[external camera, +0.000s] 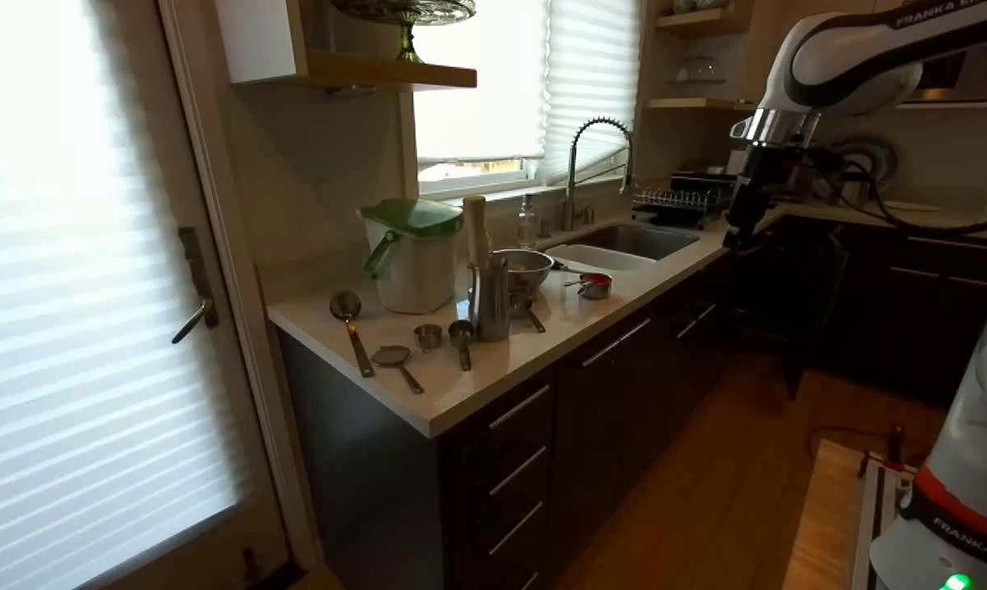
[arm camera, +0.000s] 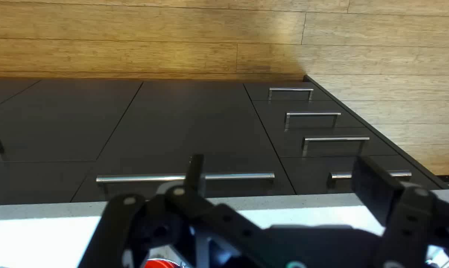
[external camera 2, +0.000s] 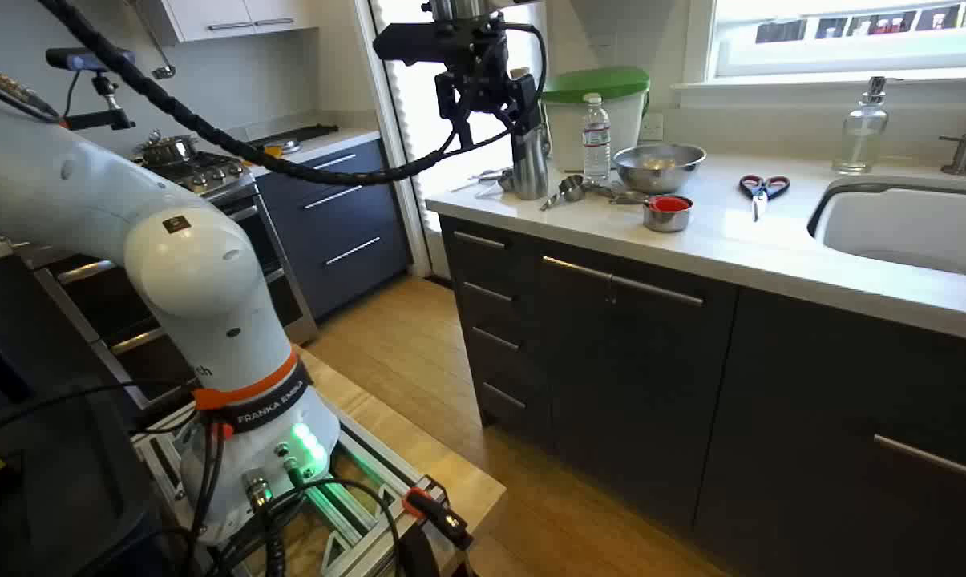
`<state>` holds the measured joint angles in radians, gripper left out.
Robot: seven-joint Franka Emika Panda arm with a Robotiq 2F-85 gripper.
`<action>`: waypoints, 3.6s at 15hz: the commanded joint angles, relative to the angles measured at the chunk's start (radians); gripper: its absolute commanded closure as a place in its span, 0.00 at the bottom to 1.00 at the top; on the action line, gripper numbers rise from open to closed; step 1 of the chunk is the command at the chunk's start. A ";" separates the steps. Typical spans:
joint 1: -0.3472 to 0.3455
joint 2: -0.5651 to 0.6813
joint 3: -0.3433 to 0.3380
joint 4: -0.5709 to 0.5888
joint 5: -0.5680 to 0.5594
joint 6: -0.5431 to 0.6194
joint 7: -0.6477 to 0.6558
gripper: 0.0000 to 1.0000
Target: Pick up the silver measuring spoon to the right of the silver cup and put it in the far right silver measuring cup on the kitchen counter
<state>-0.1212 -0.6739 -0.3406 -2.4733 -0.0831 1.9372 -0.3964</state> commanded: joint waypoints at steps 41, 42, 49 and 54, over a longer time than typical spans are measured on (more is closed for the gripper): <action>0.047 0.547 0.370 0.250 0.007 0.447 0.775 0.00; 0.049 0.570 0.371 0.250 0.002 0.486 0.777 0.00; 0.069 0.660 0.352 0.249 -0.029 0.607 0.740 0.00; 0.071 0.680 0.349 0.252 -0.038 0.624 0.740 0.00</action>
<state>-0.0686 0.0063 0.0275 -2.2223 -0.1233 2.5621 0.3466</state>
